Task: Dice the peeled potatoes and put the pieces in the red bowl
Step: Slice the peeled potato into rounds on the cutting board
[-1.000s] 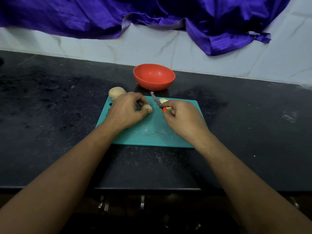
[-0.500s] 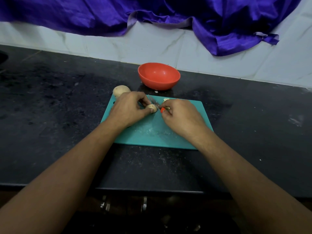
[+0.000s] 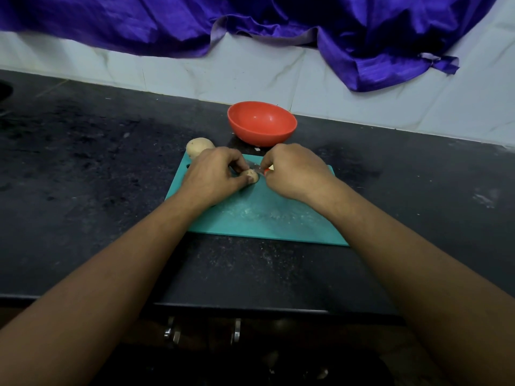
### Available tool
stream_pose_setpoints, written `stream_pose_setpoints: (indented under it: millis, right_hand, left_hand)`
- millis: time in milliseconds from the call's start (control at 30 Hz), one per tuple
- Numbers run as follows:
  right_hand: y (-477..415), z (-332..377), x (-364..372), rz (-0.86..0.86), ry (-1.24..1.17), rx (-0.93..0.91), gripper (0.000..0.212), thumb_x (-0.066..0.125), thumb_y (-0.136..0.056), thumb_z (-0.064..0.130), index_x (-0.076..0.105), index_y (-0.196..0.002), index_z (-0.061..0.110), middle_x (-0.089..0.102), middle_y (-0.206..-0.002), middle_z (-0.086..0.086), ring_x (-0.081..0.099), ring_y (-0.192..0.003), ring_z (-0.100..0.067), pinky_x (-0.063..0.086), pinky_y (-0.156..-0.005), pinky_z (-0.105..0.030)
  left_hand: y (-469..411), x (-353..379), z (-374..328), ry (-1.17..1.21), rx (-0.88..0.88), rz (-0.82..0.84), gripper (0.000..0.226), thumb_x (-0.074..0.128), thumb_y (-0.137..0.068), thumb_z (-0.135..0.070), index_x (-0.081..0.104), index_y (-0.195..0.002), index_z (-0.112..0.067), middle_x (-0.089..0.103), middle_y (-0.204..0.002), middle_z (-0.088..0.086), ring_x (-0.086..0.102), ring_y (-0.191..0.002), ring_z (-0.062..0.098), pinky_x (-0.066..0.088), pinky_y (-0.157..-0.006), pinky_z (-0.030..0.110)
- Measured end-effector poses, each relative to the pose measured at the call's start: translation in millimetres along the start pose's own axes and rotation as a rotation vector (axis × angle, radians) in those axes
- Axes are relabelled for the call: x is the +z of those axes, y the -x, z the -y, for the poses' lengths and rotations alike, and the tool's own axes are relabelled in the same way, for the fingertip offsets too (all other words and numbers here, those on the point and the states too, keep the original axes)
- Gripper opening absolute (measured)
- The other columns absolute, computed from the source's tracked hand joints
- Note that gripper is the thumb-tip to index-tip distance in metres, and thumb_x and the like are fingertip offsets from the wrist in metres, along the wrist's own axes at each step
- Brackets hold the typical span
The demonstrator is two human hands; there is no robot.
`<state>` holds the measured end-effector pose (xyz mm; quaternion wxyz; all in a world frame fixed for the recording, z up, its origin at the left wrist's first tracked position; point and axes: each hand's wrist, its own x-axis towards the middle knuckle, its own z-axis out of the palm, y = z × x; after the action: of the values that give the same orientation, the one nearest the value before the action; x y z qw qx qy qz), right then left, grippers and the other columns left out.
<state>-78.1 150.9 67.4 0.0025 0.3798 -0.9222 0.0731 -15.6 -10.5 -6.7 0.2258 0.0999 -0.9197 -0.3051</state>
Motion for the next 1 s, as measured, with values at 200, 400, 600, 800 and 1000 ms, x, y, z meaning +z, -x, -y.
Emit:
stream_pose_setpoints:
  millis: [200, 400, 600, 800, 1000]
  right_hand:
    - [-1.7, 6.4, -2.8, -0.038, 0.057, -0.007, 0.021, 0.066, -0.092, 0.03, 0.076, -0.108, 0.021, 0.071, -0.097, 0.0, 0.065, -0.085, -0.022, 0.058, -0.078, -0.04]
    - [-2.2, 18.6, -6.0, -0.049, 0.12, -0.021, 0.013, 0.068, -0.091, 0.027, 0.072, -0.098, 0.017, 0.061, -0.079, 0.0, 0.061, -0.076, -0.023, 0.052, -0.068, -0.037]
    - [14.1, 17.2, 16.3, -0.114, 0.158, 0.0, 0.02, 0.059, -0.095, 0.018, 0.071, -0.111, 0.021, 0.06, -0.088, -0.004, 0.058, -0.082, -0.028, 0.04, -0.065, -0.036]
    - [34.6, 13.4, 46.4, -0.172, 0.176, 0.018, 0.032, 0.05, -0.101, 0.021, 0.064, -0.129, 0.024, 0.067, -0.104, -0.006, 0.066, -0.095, -0.03, 0.037, -0.064, -0.036]
    - [41.0, 12.9, 49.9, -0.142, 0.215, -0.015, 0.046, 0.045, -0.104, 0.018, 0.047, -0.149, 0.023, 0.066, -0.107, -0.004, 0.065, -0.093, -0.028, 0.037, -0.063, -0.036]
  left_hand:
    - [-0.4, 1.0, 1.8, -0.01, 0.023, 0.0, 0.018, 0.082, -0.082, -0.041, 0.074, -0.088, -0.027, 0.067, -0.082, -0.016, 0.06, -0.072, 0.003, 0.055, -0.067, 0.035]
    - [-0.9, -0.2, 2.4, 0.0, 0.02, -0.001, 0.015, 0.083, -0.082, -0.039, 0.07, -0.084, -0.031, 0.067, -0.081, -0.016, 0.061, -0.075, 0.002, 0.057, -0.07, 0.038]
    - [-1.3, 0.9, 3.9, 0.016, -0.023, 0.011, 0.014, 0.084, -0.081, -0.039, 0.074, -0.086, -0.031, 0.07, -0.082, -0.017, 0.064, -0.075, 0.002, 0.06, -0.074, 0.04]
    - [-1.3, 1.2, 3.3, 0.036, -0.045, 0.006, 0.016, 0.086, -0.079, -0.04, 0.076, -0.088, -0.03, 0.072, -0.081, -0.018, 0.065, -0.075, 0.0, 0.061, -0.075, 0.038]
    - [-0.6, -0.8, 1.6, 0.065, -0.066, 0.01, 0.017, 0.087, -0.079, -0.038, 0.077, -0.089, -0.028, 0.073, -0.083, -0.017, 0.066, -0.078, 0.0, 0.061, -0.078, 0.037]
